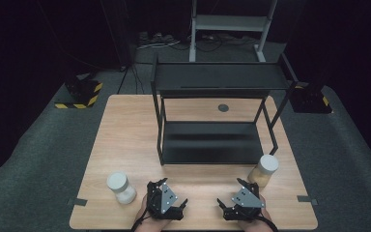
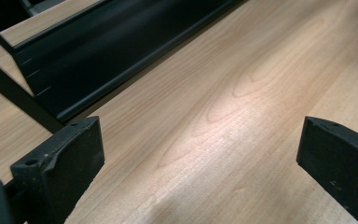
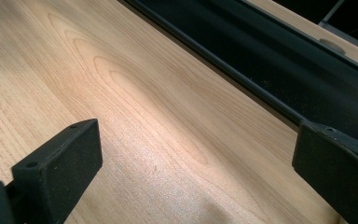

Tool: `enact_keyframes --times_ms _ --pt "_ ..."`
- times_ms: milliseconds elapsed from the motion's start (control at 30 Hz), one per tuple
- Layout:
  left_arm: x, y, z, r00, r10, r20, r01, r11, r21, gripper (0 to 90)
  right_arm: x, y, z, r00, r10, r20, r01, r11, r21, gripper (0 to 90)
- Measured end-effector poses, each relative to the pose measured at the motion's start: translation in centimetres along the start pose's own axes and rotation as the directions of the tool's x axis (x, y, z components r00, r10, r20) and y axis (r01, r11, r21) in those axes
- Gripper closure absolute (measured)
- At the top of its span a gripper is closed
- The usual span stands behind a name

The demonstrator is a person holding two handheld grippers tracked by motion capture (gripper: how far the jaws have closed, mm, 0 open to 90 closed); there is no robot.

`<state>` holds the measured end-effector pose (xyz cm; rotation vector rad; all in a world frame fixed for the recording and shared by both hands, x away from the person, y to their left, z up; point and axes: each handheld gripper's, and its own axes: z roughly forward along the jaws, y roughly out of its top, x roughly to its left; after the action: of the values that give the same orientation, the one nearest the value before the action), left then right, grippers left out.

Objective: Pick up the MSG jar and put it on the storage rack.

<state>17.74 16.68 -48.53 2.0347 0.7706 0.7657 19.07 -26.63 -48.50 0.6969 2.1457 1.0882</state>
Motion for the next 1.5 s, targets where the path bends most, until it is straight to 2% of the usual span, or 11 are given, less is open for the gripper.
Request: enact_keyframes --times_ms 333,467,767,933,1033,1267,1500 --pt "0.4 -0.3 -0.1 0.9998 -0.019 0.01 0.02 0.9997 -0.013 1.0 -0.1 0.0 0.0 1.0 0.007 -0.004 -0.007 1.0 0.002 0.4" --pt "0.7 -0.4 -0.2 0.9987 -0.048 0.012 0.049 0.9987 -0.018 1.0 -0.3 0.0 0.0 0.9998 0.017 -0.008 -0.017 1.0 0.001 0.4" --pt "1.8 -0.9 -0.5 0.994 -0.088 0.065 0.09 0.9952 -0.039 0.8 -0.4 -0.1 0.0 0.9996 0.026 -0.012 -0.026 1.0 -0.003 0.4" --pt "1.8 -0.8 -0.8 0.9946 -0.082 0.063 0.086 0.9944 -0.061 0.4 -0.4 -0.1 0.0 0.9996 0.024 -0.013 -0.024 1.0 -0.004 0.4" --pt "1.9 -0.6 -1.5 0.9932 -0.092 0.072 0.098 0.9912 -0.089 0.4 -0.4 -0.1 0.0 0.9997 0.023 -0.011 -0.023 1.0 -0.002 0.4" --pt "2.2 -0.2 -2.9 0.9931 -0.074 0.091 0.086 0.9864 -0.139 0.4 -0.3 0.0 0.0 0.9999 0.013 -0.008 -0.013 1.0 0.0 0.4" --pt "2.5 0.3 -4.1 0.9924 -0.076 0.097 0.092 0.9806 -0.173 0.4 -0.3 0.0 0.0 0.9998 0.015 -0.01 -0.015 1.0 -0.002 0.4"
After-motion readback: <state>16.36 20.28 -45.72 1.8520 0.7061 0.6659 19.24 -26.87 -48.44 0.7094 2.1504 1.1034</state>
